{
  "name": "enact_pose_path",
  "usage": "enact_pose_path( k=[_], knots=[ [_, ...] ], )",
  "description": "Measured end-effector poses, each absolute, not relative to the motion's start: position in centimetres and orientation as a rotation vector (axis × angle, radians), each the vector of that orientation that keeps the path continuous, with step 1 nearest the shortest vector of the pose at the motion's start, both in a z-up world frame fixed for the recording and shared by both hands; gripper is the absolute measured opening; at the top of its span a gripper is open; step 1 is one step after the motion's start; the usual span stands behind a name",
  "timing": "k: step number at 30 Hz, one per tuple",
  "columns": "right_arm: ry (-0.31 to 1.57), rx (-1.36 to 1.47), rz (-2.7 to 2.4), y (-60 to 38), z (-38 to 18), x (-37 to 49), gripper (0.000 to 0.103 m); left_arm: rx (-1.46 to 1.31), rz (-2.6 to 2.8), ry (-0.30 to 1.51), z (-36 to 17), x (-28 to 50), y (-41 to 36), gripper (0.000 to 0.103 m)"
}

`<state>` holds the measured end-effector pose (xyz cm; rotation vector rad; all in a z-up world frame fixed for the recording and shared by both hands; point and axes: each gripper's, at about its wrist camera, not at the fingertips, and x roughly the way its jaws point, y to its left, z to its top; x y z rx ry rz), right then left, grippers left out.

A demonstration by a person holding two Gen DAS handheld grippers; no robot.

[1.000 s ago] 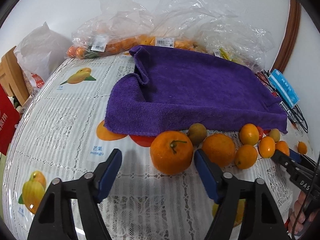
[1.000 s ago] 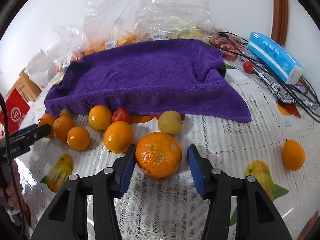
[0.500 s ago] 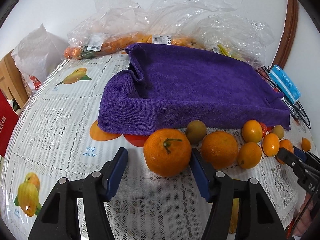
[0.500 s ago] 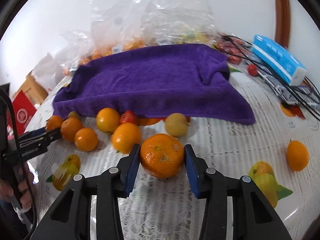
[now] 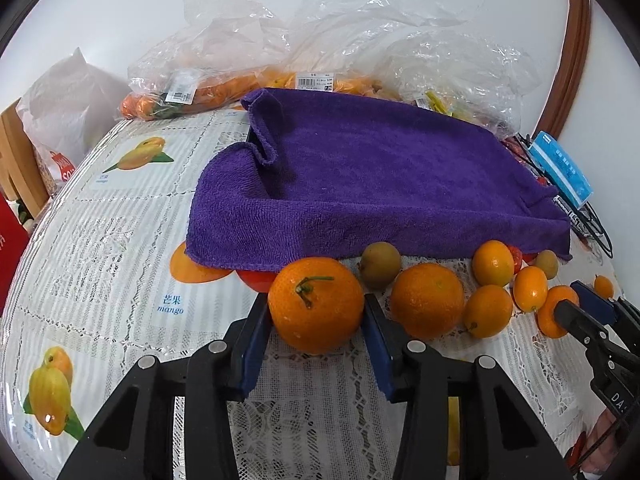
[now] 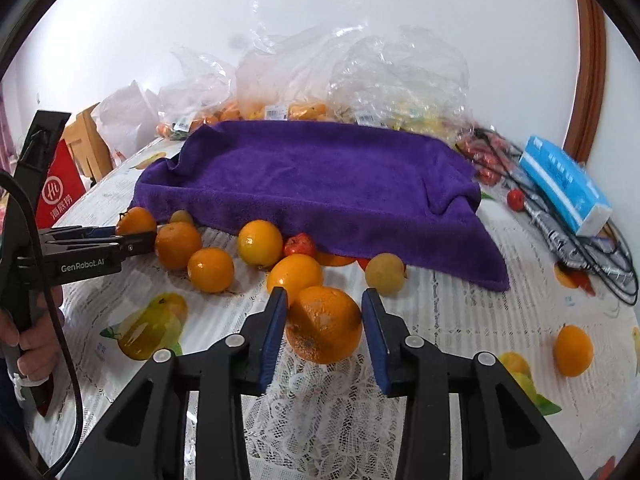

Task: Organize fruits
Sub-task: 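Lift the orange with the right tool while the left tool carries its tangerine over the towel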

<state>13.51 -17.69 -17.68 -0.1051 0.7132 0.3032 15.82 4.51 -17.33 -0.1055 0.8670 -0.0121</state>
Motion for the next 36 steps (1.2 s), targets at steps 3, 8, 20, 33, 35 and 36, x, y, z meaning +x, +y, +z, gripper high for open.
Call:
enact_pose_path(
  k=[3,8,20,33,35,36],
  knots=[
    [0.753,-0.084,0.319,-17.8,-18.1,14.1,0.042,-0.096,-0.011,0.869,-17.3,15.9,4.4,0.044],
    [0.835,-0.083,0.328,-17.3,-19.1,15.2,0.043,-0.077,-0.010,0.874,-17.4,16.1,4.1,0.045],
    [0.808,-0.020,0.315,-18.2,-18.1,14.3,0.041,-0.177,-0.054,0.878,-16.8,15.5,5.5,0.042],
    [0.765,0.019,0.261,-19.1,-15.5,12.9,0.041,-0.202,-0.079,0.834,-14.4,13.2,6.0,0.042],
    [0.752,0.023,0.259,-19.2,-14.9,12.7,0.041,-0.204,-0.085,0.822,-13.8,13.0,5.9,0.042],
    [0.747,0.022,0.256,-19.2,-14.7,12.6,0.041,-0.201,-0.086,0.816,-13.5,13.0,5.9,0.042]
  ],
)
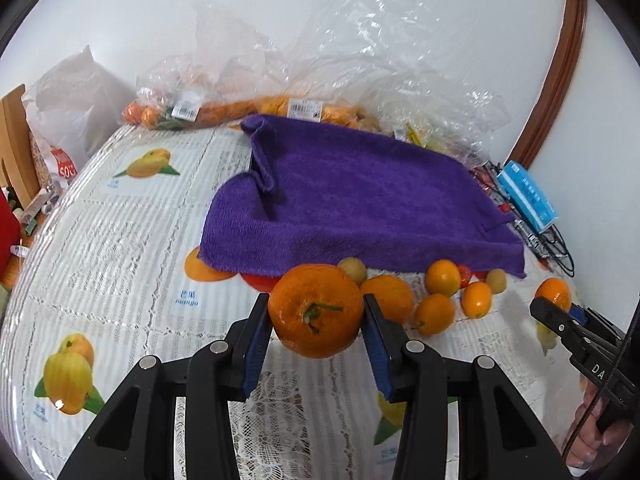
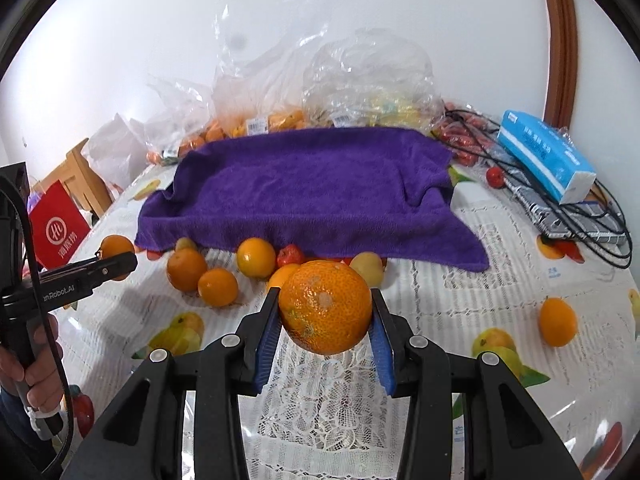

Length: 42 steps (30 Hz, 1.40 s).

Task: Organize fruits
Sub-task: 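Lift the orange with the right tool while the left tool carries its tangerine over the towel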

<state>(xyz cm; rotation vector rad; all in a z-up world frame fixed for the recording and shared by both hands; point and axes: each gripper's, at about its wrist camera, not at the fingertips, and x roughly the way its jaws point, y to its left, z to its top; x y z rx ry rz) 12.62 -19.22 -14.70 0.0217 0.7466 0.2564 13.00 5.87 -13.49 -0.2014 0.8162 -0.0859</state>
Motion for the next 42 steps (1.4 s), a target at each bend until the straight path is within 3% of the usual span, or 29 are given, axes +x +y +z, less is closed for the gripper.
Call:
enact_pose_path(
  k=[19,31,42],
  knots=[
    [0.668,0.055,0.171,-20.5,-9.7,18.8,0.041,-0.106,-0.063,0.711,-8.9,19.3,3.9,0.042],
    [0.654,0.027,0.192,-19.4,-9.6,24.2,0.041,-0.109,-0.038,0.750,-10.9,25.0,3.6,0.042],
    [0.751,0.056,0.213,-19.6,-14.2,26.8,0.041,-0.087,-0.035,0.827,-14.9,26.1,2.9,0.042]
  ],
)
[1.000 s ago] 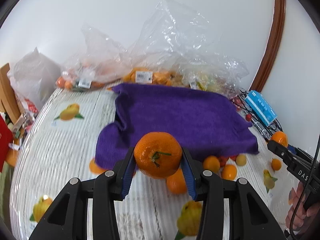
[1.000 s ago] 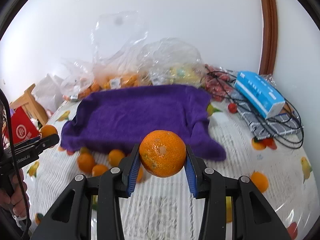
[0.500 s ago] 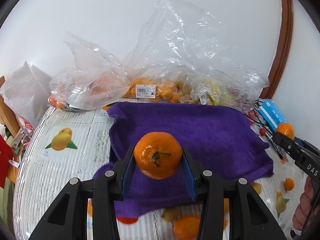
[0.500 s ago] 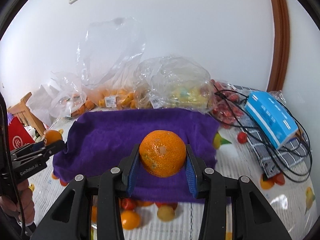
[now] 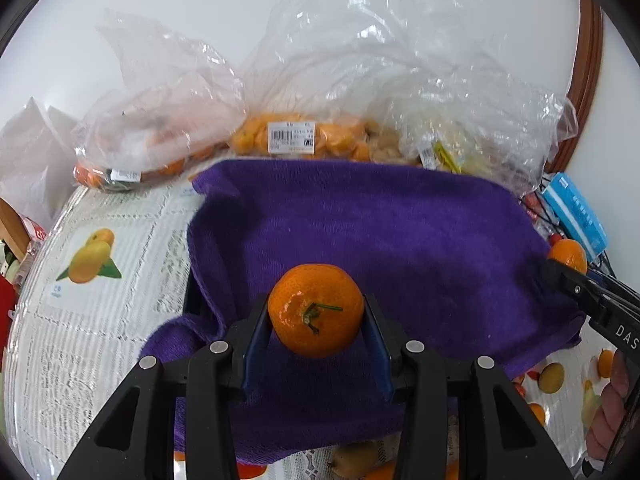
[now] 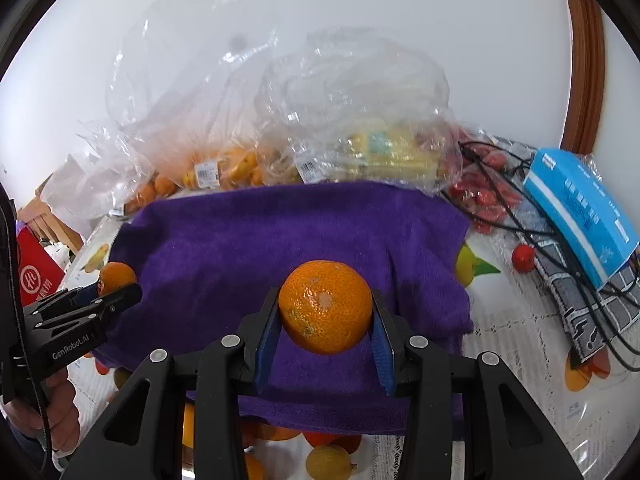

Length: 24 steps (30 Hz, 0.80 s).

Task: Organize fruits
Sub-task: 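Lift the orange with the right tool while the left tool carries its tangerine over the towel, then open the right tool onto the towel while the left tool releases its tangerine there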

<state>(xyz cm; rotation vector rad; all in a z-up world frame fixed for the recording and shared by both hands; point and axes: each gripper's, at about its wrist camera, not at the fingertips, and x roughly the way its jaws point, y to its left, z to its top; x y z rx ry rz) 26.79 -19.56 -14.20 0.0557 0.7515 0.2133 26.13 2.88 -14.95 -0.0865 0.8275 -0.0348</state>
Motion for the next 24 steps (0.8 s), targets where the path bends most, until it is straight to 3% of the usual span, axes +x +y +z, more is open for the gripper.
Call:
enact_pose_path(
  k=[24],
  knots=[
    [0.821,0.051,0.235,-18.9,-16.9,27.5,0.042,-0.088,-0.047,0.863,-15.7,26.4,2.4,0.043]
  ],
)
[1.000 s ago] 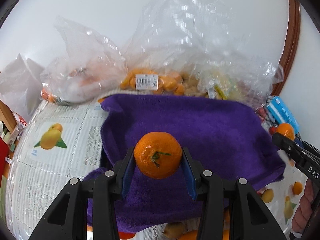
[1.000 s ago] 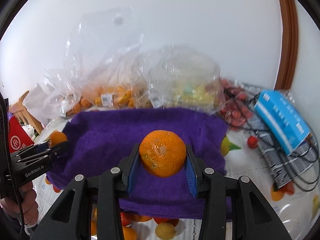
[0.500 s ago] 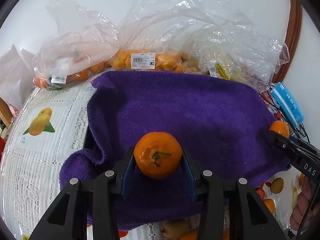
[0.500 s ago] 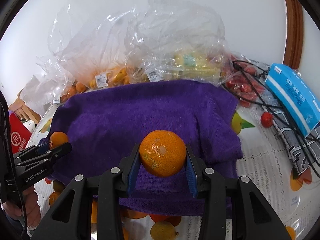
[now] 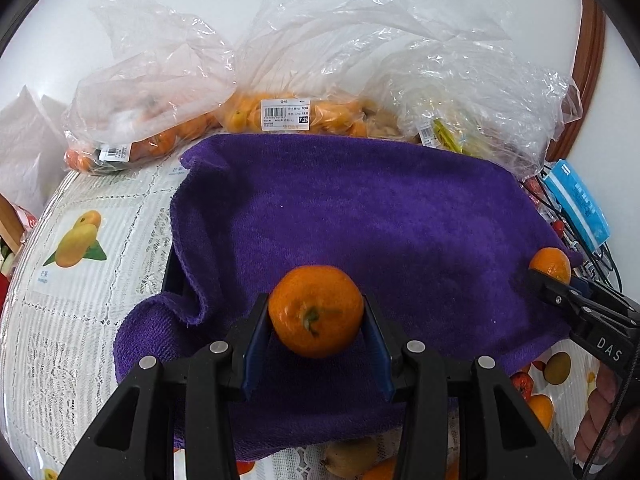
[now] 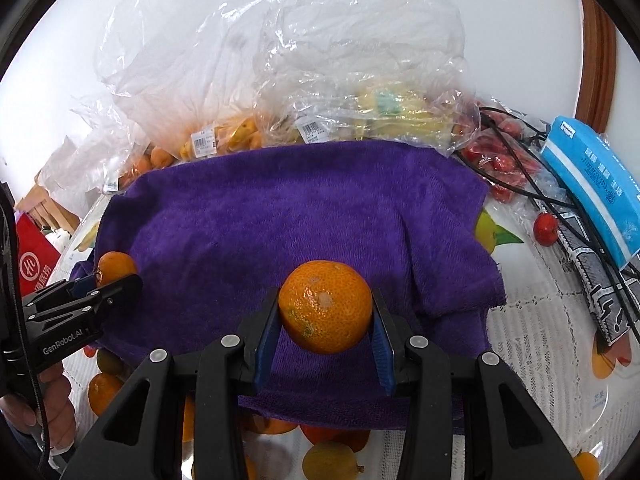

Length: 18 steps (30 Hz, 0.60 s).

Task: Organize fruits
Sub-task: 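Open the right tool onto the towel while the left tool releases its tangerine there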

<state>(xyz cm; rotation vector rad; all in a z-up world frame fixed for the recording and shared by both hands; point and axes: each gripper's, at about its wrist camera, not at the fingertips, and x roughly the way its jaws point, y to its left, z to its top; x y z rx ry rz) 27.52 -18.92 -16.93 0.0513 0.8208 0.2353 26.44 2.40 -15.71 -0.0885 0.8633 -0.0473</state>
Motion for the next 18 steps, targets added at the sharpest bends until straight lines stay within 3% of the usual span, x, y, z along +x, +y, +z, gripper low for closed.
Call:
enact_pose_path(
  k=[8,12,18],
  knots=[
    [0.826,0.038,0.238,-18.7,-17.1,27.6,0.042,-0.102,-0.064,0.837,-15.1,26.1,2.4,0.043],
    [0.794,0.030,0.237,-18.8,-16.5,27.2,0.042,-0.112,-0.078,0.805,-14.3,25.6,2.4,0.054],
    [0.763,0.034,0.239,-18.9,-15.5,26.6,0.052,-0.094,-0.063,0.787,-13.6,25.1,2.3,0.055]
  ],
)
